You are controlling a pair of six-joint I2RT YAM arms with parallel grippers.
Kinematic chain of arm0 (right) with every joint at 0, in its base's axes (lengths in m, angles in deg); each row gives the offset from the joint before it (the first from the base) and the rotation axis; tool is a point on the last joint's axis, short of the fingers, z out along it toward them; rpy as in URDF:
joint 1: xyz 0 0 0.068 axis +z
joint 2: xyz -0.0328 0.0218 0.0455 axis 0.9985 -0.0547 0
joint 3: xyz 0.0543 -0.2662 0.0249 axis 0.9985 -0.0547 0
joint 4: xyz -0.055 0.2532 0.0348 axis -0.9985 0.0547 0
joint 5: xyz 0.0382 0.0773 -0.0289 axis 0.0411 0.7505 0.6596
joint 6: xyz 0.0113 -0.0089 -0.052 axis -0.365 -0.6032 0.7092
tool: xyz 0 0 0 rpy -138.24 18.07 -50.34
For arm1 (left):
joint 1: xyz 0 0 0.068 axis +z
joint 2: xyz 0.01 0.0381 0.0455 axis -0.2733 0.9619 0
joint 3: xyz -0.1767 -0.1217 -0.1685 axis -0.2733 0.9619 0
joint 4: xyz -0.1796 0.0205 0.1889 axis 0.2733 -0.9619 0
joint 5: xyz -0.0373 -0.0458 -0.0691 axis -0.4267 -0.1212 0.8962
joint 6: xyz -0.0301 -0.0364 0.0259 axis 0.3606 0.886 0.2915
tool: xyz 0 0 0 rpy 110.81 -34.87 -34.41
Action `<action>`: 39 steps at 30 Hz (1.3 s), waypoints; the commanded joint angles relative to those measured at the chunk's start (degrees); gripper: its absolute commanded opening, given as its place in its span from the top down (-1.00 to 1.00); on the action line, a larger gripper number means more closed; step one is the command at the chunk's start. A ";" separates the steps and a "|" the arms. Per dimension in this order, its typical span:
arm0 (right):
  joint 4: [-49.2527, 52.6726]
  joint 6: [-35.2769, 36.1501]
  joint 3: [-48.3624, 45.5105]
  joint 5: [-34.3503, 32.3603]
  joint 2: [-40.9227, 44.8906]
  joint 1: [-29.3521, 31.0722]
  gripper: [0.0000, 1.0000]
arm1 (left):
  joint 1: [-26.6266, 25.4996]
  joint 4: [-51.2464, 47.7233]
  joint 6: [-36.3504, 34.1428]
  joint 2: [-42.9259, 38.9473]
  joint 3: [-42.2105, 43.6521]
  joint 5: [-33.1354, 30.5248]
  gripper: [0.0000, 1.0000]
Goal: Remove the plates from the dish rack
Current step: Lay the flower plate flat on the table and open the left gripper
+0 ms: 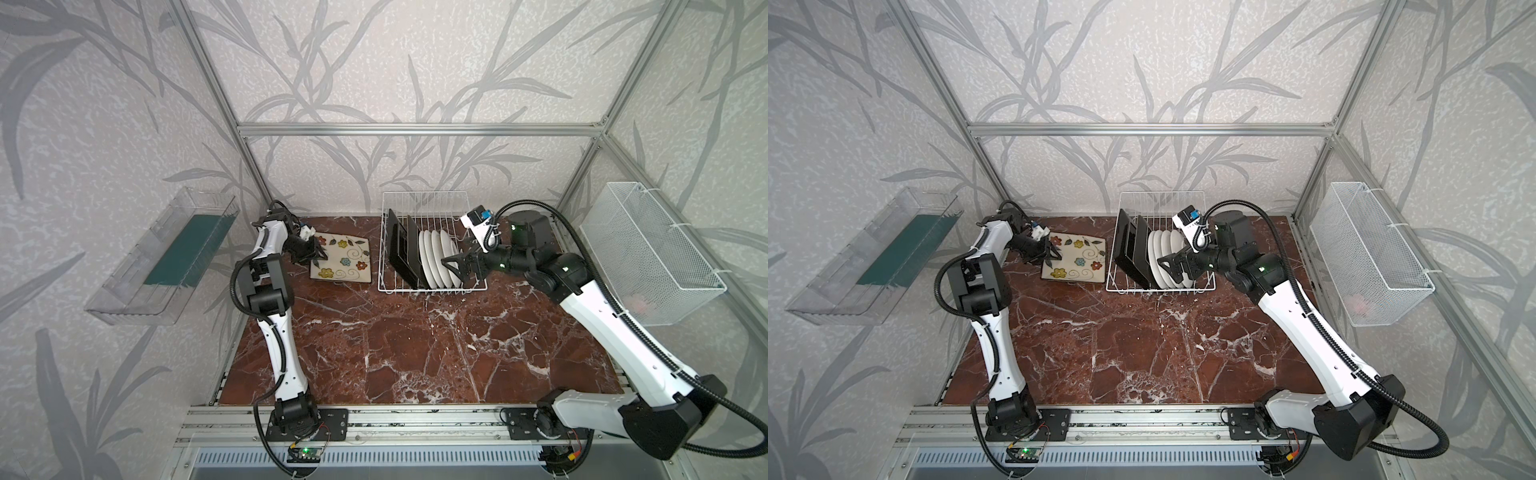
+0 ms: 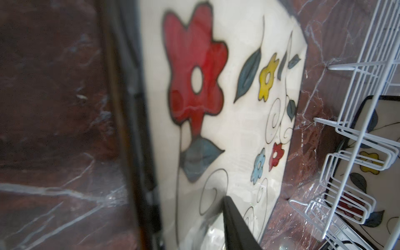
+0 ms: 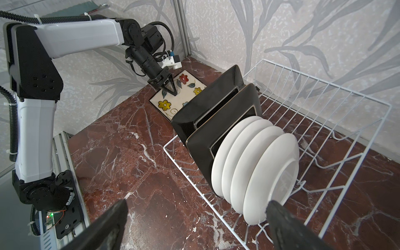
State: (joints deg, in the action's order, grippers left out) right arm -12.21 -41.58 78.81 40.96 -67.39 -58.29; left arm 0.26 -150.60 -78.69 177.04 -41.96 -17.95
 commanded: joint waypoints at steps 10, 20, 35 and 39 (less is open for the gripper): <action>-0.26 -0.50 -0.72 -0.23 0.99 0.34 -0.98 | 1.46 -2.99 -1.05 4.93 -0.18 -14.79 0.32; -0.32 -0.41 -0.61 -0.42 0.75 0.34 -0.98 | 1.89 -1.70 -0.46 5.06 -1.34 -14.53 0.37; -0.82 -1.25 -1.48 -0.94 0.99 0.34 -0.98 | 2.16 -1.02 1.36 7.10 -4.56 -14.29 0.44; -1.02 -1.63 -1.75 -1.04 0.92 0.28 -0.98 | 2.16 1.12 2.78 7.24 -3.89 -12.81 0.52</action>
State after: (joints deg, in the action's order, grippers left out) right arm -12.23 -42.62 77.55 40.37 -67.19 -58.29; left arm 1.27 -150.93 -76.65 180.67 -46.37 -26.63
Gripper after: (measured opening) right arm 0.992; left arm 0.246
